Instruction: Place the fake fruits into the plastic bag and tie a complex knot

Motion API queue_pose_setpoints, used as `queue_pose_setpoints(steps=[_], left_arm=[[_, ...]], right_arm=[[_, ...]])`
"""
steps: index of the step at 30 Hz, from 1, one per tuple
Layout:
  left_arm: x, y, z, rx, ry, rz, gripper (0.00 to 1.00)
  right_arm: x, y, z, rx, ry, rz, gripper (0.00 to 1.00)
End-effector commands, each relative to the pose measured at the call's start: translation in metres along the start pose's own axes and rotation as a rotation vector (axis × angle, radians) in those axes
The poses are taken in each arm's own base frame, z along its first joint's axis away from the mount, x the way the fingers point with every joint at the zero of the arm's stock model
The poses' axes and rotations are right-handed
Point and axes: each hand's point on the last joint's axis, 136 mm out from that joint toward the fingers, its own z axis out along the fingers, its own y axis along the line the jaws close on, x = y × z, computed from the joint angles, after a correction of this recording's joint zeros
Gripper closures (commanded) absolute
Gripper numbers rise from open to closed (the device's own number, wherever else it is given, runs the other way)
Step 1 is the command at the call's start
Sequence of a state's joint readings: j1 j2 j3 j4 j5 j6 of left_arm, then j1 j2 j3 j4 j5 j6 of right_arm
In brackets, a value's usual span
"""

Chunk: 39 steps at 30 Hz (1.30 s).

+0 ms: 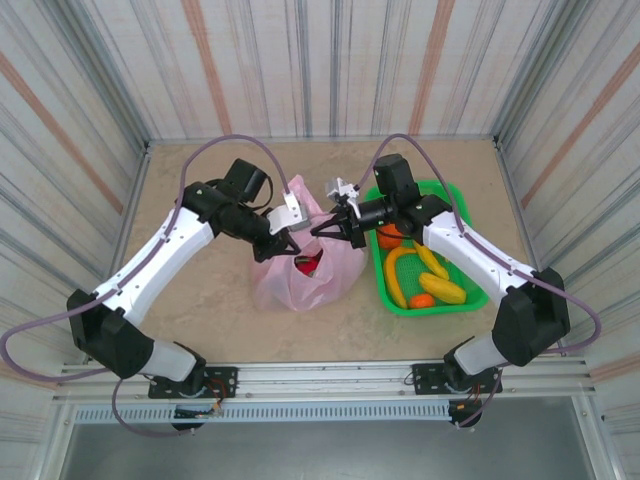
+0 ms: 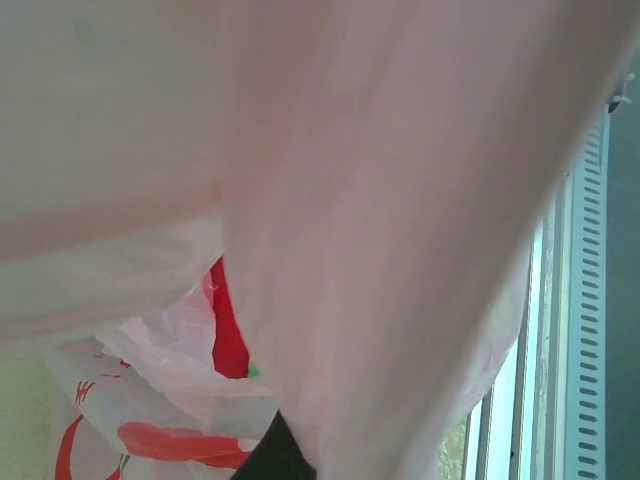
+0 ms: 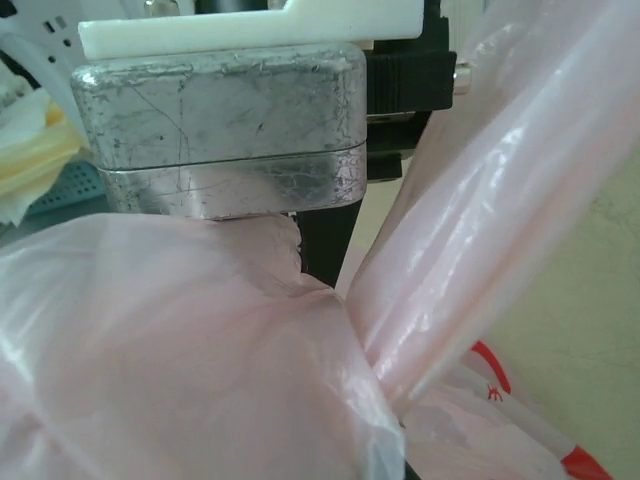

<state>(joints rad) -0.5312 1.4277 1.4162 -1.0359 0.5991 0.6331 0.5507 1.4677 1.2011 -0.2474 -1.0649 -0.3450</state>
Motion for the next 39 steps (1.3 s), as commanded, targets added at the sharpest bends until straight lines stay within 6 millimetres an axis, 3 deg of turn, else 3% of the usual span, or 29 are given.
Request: queue_pose_setpoints(steps=[1,11,17,23,26,31,34,39], left_arm=[[-0.002,0.002,-0.018,-0.046,-0.013,0.005,0.99],[0.004,0.003,-0.03,-0.079,-0.063,-0.026,0.94],[-0.011,-0.002,-0.042,-0.063,-0.164,-0.022,0.77],[-0.035,-0.008,-0.072,-0.048,-0.375,-0.01,0.56],[-0.041,0.006,-0.09,-0.088,-0.488,-0.065,0.48],[-0.037,0.051,-0.112,-0.141,-0.645,-0.232,0.4],[-0.032,0.077,-0.112,-0.172,-0.685,-0.326,0.37],[-0.034,0.1,-0.103,-0.14,-0.724,-0.433,0.35]], right_arm=[[-0.002,-0.001,-0.002,0.035,0.019,-0.021,1.0],[-0.006,-0.01,-0.005,0.114,-0.011,-0.066,1.0],[-0.007,-0.01,-0.004,0.112,-0.014,-0.067,1.0],[-0.005,-0.009,-0.003,0.108,-0.013,-0.065,1.0],[-0.005,-0.008,-0.003,0.105,-0.014,-0.064,1.0],[-0.006,-0.008,-0.002,0.1,-0.018,-0.067,1.0],[-0.006,-0.007,-0.001,0.098,-0.018,-0.067,1.0],[-0.006,-0.006,0.0,0.095,-0.021,-0.066,1.0]])
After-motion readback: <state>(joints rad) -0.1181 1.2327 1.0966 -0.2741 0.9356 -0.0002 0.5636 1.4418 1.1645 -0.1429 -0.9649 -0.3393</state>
